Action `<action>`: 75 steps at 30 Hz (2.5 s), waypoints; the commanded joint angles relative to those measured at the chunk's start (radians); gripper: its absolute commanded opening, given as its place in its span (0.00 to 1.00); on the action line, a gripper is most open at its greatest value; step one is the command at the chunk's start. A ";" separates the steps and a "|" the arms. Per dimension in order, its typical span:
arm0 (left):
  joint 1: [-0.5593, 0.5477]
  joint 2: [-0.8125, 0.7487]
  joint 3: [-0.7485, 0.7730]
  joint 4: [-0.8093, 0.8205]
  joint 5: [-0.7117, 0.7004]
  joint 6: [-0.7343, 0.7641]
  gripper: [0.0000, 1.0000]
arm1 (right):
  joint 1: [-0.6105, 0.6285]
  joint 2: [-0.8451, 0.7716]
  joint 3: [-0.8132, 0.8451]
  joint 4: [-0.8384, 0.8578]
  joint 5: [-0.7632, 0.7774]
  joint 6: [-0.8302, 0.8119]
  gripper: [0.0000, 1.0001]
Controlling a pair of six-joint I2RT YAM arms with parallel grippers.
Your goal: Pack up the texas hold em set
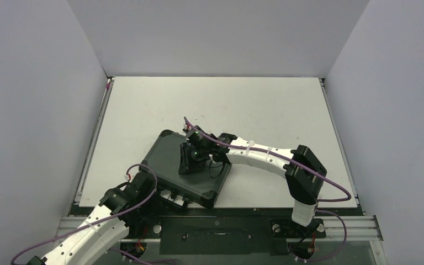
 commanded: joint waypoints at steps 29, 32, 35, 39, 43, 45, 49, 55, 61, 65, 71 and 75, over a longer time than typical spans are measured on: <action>0.003 -0.038 -0.077 0.147 0.001 -0.076 0.22 | 0.024 0.124 -0.002 -0.243 0.091 -0.081 0.26; 0.003 -0.069 -0.077 0.196 0.004 -0.084 0.22 | 0.024 0.121 -0.006 -0.248 0.094 -0.086 0.25; 0.003 -0.091 -0.047 0.210 -0.018 -0.092 0.22 | 0.024 0.118 -0.015 -0.249 0.098 -0.090 0.25; 0.003 -0.089 0.002 0.194 -0.059 -0.083 0.22 | 0.024 0.119 -0.035 -0.244 0.106 -0.094 0.25; 0.003 -0.080 0.033 0.193 -0.081 -0.074 0.23 | 0.022 0.126 -0.051 -0.242 0.115 -0.100 0.24; 0.003 -0.078 0.042 0.198 -0.089 -0.068 0.23 | 0.022 0.127 -0.057 -0.239 0.116 -0.101 0.24; 0.003 -0.059 0.042 0.221 -0.095 -0.050 0.23 | 0.024 0.136 -0.055 -0.241 0.118 -0.106 0.24; 0.003 -0.049 0.021 0.283 -0.083 -0.018 0.24 | 0.024 0.144 -0.057 -0.239 0.118 -0.108 0.23; 0.003 -0.036 0.038 0.314 -0.080 0.004 0.24 | 0.023 0.155 -0.048 -0.240 0.118 -0.111 0.23; 0.004 -0.030 0.072 0.303 -0.092 0.012 0.24 | 0.022 0.168 -0.030 -0.255 0.119 -0.118 0.23; 0.003 -0.025 0.087 0.286 -0.098 0.005 0.24 | 0.019 0.173 0.000 -0.278 0.132 -0.132 0.23; 0.003 -0.017 0.063 0.245 -0.091 -0.015 0.23 | 0.016 0.160 0.019 -0.289 0.153 -0.138 0.22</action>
